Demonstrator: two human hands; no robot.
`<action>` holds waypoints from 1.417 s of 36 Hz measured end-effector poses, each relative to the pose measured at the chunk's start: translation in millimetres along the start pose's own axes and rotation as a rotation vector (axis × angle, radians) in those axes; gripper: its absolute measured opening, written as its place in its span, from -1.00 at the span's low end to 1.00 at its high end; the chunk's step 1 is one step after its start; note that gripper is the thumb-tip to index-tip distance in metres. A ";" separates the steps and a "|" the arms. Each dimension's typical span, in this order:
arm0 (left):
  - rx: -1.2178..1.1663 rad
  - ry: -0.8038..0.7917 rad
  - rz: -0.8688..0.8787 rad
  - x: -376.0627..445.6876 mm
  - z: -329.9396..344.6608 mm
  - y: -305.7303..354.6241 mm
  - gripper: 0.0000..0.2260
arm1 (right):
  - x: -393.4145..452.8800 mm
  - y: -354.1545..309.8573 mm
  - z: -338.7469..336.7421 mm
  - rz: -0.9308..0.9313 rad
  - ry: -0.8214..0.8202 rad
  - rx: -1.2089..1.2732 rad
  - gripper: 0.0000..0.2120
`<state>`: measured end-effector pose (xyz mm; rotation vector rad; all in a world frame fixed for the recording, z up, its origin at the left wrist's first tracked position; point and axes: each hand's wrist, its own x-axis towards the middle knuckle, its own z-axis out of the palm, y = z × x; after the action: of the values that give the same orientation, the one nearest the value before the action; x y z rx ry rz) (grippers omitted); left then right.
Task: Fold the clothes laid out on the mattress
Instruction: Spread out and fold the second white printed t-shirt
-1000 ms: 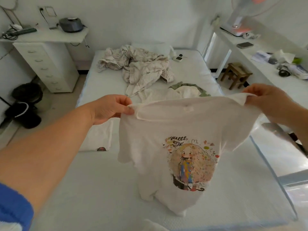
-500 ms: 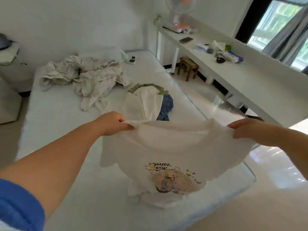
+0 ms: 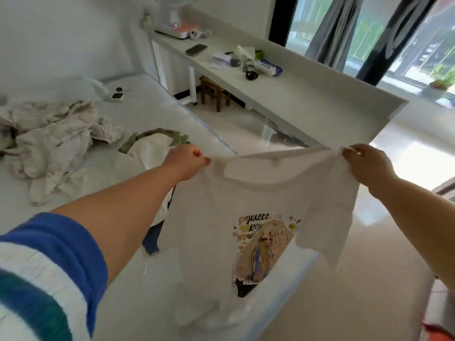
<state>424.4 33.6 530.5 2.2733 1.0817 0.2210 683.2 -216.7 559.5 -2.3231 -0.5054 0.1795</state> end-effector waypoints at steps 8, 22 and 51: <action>-0.278 0.227 0.258 69.9 -24.6 139.7 -0.75 | 35.0 -15.4 -94.8 -0.032 0.364 0.174 -0.76; -0.183 0.174 0.322 29.9 -45.0 66.2 -0.78 | -94.7 -22.3 -71.7 -0.189 0.027 0.126 -0.77; 0.357 -0.309 -0.177 -307.6 87.9 -597.3 -0.81 | -606.3 109.7 428.3 -0.080 -1.064 -0.298 -0.84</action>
<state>-130.1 52.4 141.4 2.3917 1.2182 -0.4137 46.7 -260.7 164.5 -2.3186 -1.1858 1.4125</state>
